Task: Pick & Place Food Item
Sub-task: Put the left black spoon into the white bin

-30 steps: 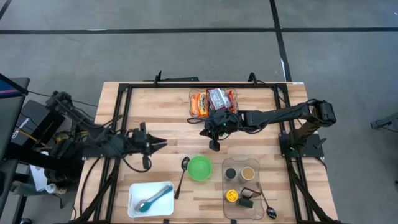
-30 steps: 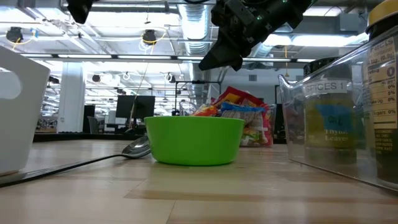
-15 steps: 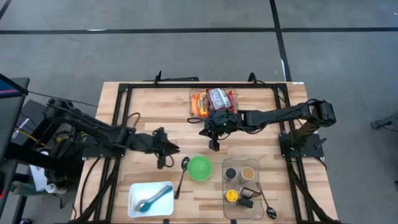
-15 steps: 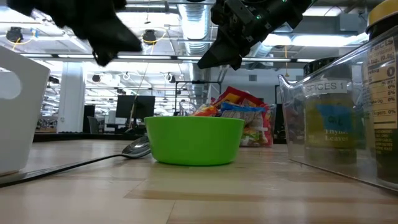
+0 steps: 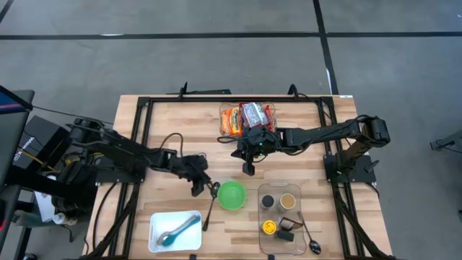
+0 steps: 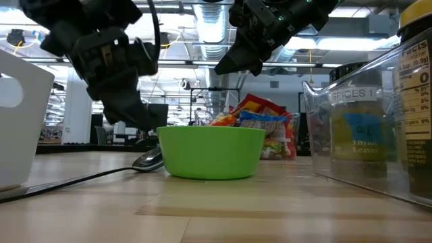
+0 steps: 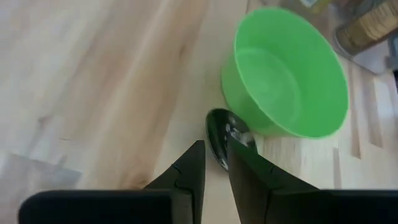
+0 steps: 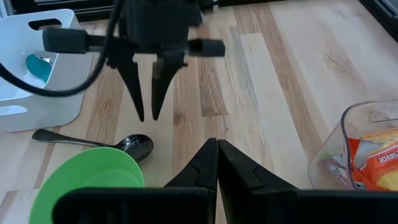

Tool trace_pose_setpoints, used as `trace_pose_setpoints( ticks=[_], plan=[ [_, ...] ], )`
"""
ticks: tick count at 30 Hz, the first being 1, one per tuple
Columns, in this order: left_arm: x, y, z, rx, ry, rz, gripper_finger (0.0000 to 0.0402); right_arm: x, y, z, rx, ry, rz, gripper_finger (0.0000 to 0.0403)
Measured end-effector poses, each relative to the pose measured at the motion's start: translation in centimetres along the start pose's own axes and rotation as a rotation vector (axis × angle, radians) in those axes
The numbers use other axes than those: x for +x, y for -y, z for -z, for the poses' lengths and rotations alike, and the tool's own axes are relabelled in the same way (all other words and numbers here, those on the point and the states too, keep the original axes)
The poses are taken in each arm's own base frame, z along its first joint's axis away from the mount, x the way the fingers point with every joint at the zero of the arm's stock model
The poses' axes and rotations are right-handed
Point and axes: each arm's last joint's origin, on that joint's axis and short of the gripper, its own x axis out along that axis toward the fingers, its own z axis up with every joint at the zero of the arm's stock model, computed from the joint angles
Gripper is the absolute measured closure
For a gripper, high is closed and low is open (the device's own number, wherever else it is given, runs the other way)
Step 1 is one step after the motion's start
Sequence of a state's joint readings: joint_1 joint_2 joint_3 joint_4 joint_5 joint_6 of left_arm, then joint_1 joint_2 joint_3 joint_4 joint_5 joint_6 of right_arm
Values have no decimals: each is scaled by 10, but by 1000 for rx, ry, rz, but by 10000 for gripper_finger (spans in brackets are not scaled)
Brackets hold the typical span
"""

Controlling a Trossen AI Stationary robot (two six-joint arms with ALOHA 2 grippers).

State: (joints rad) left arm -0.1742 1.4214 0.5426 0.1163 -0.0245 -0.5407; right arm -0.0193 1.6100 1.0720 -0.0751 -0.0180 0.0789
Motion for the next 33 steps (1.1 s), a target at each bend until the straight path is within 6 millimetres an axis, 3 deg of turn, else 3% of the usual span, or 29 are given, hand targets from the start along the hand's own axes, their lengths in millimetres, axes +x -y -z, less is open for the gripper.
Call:
trace_pose_setpoints(
  ticks=[6, 18, 33],
  plan=[
    [10, -7, 0, -41, -45, 58, 336, 0, 0, 0, 0, 0, 0, 399],
    [21, -14, 4, -54, -76, 39, 293, 0, 0, 0, 0, 0, 0, 399],
    [32, -15, 6, -51, -63, 47, 293, 0, -3, 0, -5, 0, -7, 399]
  ],
)
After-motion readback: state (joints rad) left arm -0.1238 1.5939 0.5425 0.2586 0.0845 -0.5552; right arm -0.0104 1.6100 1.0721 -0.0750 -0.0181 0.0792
